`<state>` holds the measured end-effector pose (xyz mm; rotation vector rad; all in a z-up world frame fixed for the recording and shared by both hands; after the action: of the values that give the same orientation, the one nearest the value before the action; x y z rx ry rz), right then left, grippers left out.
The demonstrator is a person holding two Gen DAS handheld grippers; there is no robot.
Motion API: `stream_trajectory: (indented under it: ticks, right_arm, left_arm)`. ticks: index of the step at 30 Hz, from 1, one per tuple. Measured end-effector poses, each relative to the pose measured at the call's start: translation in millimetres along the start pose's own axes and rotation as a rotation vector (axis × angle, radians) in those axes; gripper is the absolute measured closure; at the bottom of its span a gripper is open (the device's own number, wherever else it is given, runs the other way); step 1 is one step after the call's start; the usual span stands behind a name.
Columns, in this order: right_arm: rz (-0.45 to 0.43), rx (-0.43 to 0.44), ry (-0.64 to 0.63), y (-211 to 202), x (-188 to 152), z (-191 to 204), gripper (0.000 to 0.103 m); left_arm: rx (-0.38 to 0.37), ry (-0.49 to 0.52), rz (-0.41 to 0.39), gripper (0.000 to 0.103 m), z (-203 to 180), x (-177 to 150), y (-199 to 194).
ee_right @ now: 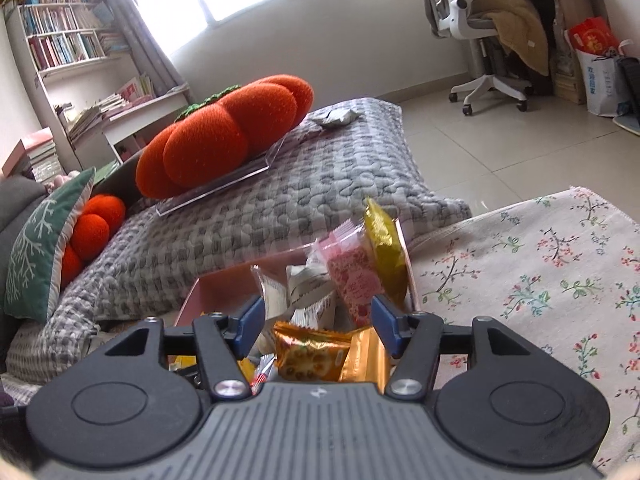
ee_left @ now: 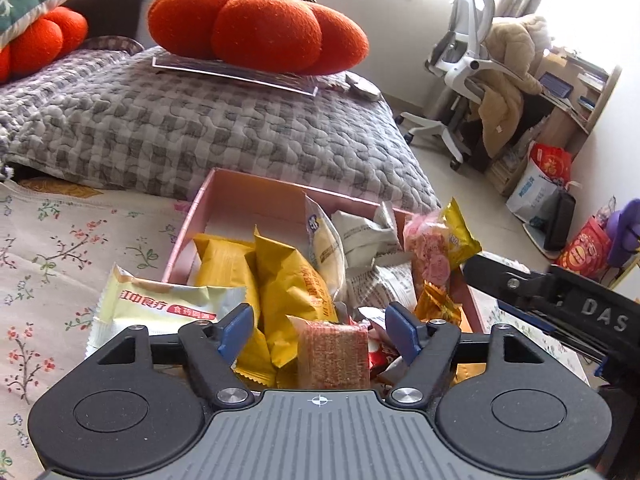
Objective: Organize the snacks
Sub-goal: 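Lower the wafer and cookie packet into the box and open both grippers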
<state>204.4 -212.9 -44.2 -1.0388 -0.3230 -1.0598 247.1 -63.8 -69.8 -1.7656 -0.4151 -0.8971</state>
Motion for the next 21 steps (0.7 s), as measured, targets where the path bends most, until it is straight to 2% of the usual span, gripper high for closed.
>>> stream_trajectory:
  ticks: [5, 9, 13, 16, 20, 21]
  right_arm:
    - [0.020, 0.008, 0.063, -6.4, 6.6, -4.7, 0.045]
    - [0.043, 0.019, 0.066, -12.5, 5.5, -4.0, 0.045]
    - [0.070, 0.027, 0.046, -16.6, 2.6, 0.0, 0.045]
    - [0.076, 0.024, 0.039, -17.6, 1.6, 1.0, 0.048]
    - [0.079, 0.024, 0.068, -18.2, 4.6, -2.9, 0.053]
    - [0.080, 0.024, 0.074, -17.7, 4.8, -3.9, 0.054]
  left_arm:
    - [0.016, -0.043, -0.022, 0.027, 7.1, 5.5, -10.5]
    - [0.024, -0.067, -0.035, 0.027, 11.7, 7.3, -18.5]
    - [0.025, -0.026, -0.010, 0.030, 2.2, 2.3, -25.5]
    - [0.082, 0.064, 0.048, 0.044, -10.3, -8.3, -25.5]
    - [0.093, 0.087, 0.110, 0.062, -18.2, -20.8, -20.0]
    - [0.096, 0.092, 0.120, 0.063, -18.6, -22.8, -17.4]
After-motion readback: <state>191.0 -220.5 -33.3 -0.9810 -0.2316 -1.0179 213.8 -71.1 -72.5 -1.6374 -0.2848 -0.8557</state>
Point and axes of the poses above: each gripper's, at about its wrist camera, not at the fingertips, and y roughly the way its jaws point, z to its left, x to its top, the point moved 8 cm from there along y, roughly the way its jaws point, and after that the axes turned 13 degrees about y, right-handed, at the moved point
